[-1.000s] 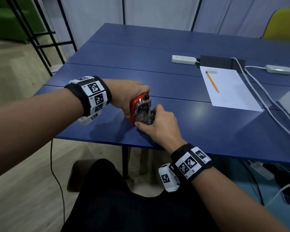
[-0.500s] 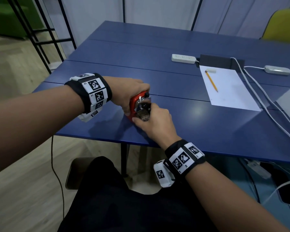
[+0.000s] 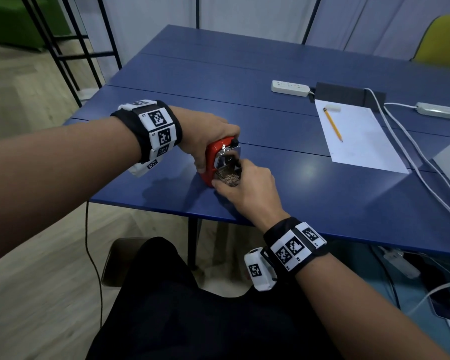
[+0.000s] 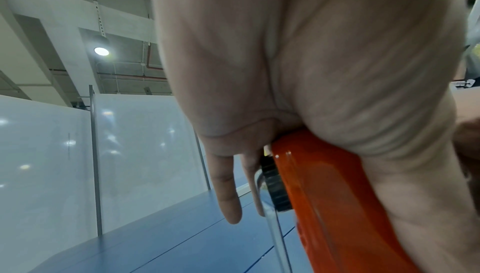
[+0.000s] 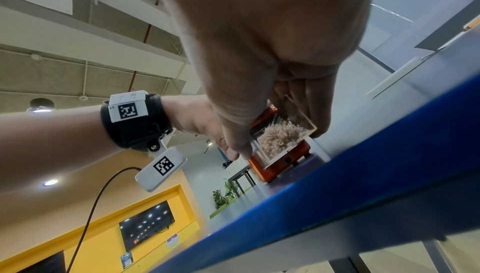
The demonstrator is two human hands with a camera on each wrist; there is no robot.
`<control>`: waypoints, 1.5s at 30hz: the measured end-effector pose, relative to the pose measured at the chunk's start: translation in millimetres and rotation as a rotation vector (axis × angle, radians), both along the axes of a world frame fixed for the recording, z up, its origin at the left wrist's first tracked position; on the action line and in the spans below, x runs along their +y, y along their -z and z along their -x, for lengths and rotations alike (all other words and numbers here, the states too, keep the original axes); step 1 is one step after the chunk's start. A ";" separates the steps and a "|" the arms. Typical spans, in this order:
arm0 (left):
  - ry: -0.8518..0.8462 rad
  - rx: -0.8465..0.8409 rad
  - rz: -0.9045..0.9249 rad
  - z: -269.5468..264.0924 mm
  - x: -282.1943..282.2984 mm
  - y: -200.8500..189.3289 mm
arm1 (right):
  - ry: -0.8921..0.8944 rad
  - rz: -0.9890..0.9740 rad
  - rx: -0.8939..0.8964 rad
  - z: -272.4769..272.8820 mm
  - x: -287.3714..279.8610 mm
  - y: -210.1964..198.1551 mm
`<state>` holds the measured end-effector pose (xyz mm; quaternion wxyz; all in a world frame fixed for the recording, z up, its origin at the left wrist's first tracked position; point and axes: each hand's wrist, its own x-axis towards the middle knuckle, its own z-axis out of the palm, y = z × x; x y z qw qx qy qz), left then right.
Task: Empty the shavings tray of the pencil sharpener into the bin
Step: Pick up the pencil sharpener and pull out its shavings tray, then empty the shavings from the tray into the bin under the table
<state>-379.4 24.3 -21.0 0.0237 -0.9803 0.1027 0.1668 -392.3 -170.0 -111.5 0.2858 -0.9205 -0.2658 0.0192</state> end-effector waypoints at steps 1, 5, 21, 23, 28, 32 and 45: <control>0.005 0.000 -0.004 -1.6 -0.3 -1.3 | 0.003 -0.002 0.002 -0.6 -0.2 -0.1; 0.019 -0.017 -0.007 -7.5 -0.5 0.1 | 0.014 0.006 -0.006 -1.3 -2.5 -2.0; -0.172 -0.231 0.027 -4.5 7.0 15.4 | -0.025 0.059 0.011 -8.2 -28.0 9.7; -0.227 -0.306 0.090 5.2 6.6 23.5 | -0.026 0.040 0.031 -9.6 -33.3 12.7; -0.321 -0.547 0.218 62.3 -3.9 50.8 | -0.040 0.029 0.046 -13.1 -48.9 17.1; -0.277 -0.461 0.324 93.3 -11.7 72.9 | -0.072 -0.021 0.101 -13.5 -52.2 17.1; -0.282 -0.254 0.562 103.5 -19.8 80.4 | -0.207 0.043 0.102 6.5 -41.0 1.7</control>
